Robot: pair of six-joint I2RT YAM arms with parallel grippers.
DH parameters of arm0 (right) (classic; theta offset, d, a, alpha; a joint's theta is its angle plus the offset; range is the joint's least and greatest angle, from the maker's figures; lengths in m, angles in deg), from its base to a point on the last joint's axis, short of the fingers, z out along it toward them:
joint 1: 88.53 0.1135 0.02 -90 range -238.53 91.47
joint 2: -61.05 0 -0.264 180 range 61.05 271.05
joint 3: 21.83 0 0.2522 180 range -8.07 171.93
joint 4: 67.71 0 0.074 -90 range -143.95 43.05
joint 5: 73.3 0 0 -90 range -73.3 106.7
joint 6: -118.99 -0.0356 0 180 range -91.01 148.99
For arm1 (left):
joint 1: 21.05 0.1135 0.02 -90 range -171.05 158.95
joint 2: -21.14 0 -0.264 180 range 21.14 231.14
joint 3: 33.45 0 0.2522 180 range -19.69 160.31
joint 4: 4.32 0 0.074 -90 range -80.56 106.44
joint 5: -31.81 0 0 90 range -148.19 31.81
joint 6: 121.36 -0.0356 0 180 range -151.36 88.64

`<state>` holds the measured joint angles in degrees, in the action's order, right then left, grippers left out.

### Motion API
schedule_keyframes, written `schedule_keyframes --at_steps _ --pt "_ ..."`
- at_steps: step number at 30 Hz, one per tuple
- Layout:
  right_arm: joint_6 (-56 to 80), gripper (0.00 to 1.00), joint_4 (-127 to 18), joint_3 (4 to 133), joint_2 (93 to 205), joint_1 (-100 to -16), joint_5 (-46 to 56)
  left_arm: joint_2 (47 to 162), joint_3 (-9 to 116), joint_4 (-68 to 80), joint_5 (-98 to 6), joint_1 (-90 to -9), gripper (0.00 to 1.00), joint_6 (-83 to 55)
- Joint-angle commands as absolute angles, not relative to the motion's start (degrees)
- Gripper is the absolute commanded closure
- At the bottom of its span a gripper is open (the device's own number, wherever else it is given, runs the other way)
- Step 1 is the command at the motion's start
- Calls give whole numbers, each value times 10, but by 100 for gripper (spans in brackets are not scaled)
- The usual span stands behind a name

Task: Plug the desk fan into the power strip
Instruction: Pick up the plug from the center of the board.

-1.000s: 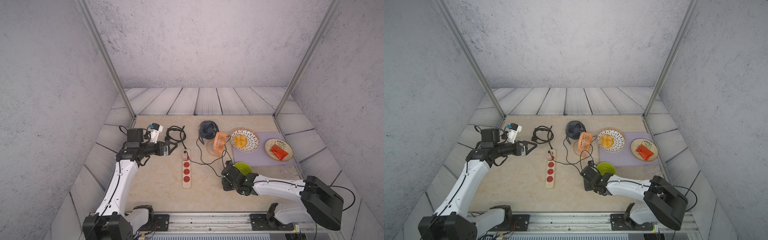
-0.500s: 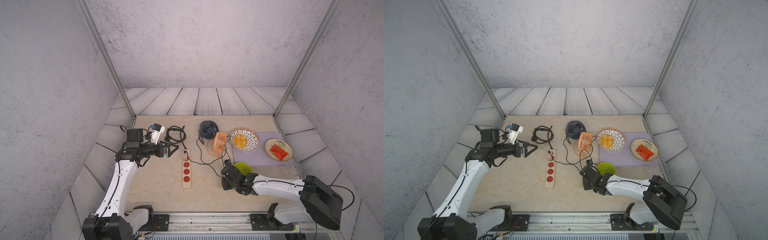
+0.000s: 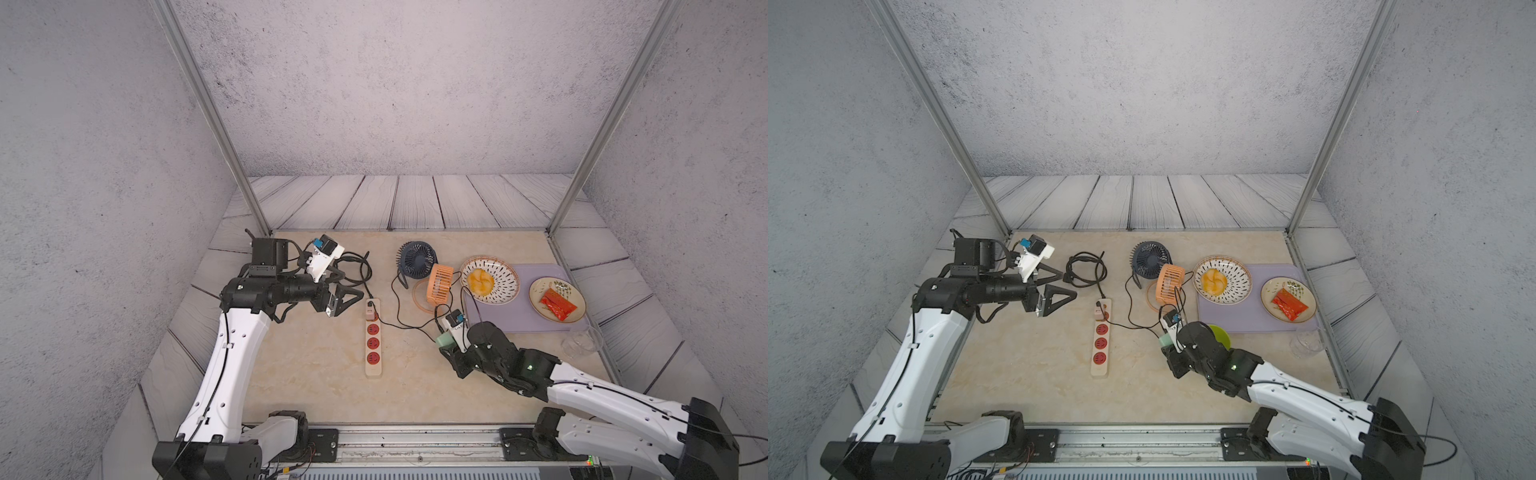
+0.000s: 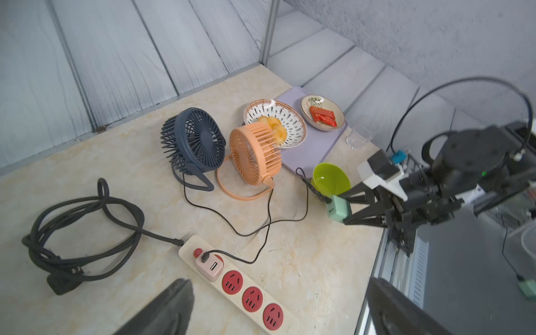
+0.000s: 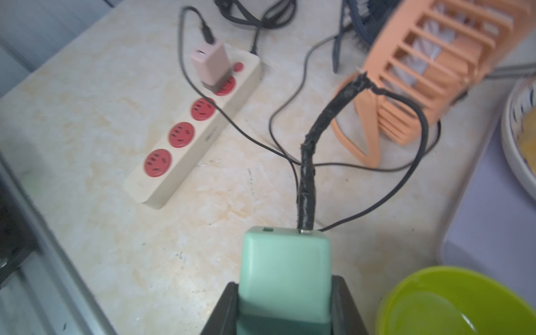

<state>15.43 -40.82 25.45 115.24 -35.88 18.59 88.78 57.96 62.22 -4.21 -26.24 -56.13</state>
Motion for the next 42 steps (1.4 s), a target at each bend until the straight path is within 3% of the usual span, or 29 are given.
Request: schedule_keyframes --at_steps 1,11,19,42 --pt "302 100 -419 271 1117 -368 106 911 637 739 -32 -288 1 -712" --pt "457 100 -388 340 1132 -406 -44 976 732 815 -114 -442 1 -844" --pt "516 100 -390 361 1154 -410 -90 1009 746 810 -174 -527 0 -879" --pt "445 100 -540 357 1167 -410 -116 1060 735 748 -299 -653 12 -890"
